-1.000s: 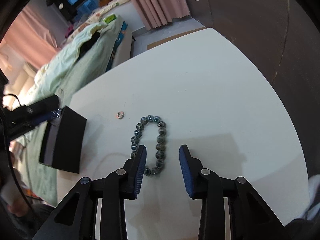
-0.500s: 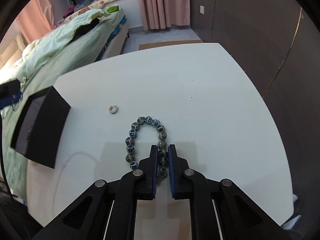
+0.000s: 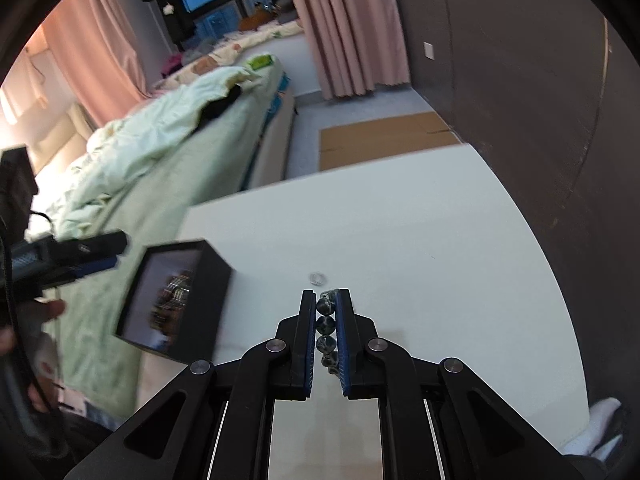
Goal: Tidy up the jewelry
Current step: 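Lower the hoop and bracelet into the black box and open both grippers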
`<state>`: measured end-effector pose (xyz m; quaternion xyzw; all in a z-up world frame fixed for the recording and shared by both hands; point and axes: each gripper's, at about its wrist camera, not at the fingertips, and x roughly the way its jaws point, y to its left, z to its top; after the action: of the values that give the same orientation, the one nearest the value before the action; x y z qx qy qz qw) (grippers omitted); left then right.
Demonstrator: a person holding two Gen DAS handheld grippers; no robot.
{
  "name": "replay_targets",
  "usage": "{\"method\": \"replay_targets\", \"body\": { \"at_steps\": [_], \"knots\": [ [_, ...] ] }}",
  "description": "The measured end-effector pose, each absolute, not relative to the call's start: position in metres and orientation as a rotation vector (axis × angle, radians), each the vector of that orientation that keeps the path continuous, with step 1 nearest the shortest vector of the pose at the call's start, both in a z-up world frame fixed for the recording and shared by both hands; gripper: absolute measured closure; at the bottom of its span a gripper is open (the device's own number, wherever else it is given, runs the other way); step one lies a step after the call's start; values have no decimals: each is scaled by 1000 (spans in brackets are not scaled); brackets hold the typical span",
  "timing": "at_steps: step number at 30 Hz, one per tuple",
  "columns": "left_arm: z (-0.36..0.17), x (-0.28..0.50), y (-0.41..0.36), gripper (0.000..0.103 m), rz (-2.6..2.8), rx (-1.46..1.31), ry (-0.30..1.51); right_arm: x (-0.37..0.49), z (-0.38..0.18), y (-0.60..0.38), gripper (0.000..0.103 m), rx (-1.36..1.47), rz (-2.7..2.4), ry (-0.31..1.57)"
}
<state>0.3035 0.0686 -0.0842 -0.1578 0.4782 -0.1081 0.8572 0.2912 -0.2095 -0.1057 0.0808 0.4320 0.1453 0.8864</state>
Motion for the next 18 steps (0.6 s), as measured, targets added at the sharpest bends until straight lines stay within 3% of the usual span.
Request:
{"method": "replay_targets", "body": {
  "at_steps": [11,18],
  "knots": [
    [-74,294,89,16,-232,-365,975,287,-47,-160,92,227,492,834],
    [-73,290,99,16,-244,-379,974,292,-46,-120,92,246,557,847]
  ]
}}
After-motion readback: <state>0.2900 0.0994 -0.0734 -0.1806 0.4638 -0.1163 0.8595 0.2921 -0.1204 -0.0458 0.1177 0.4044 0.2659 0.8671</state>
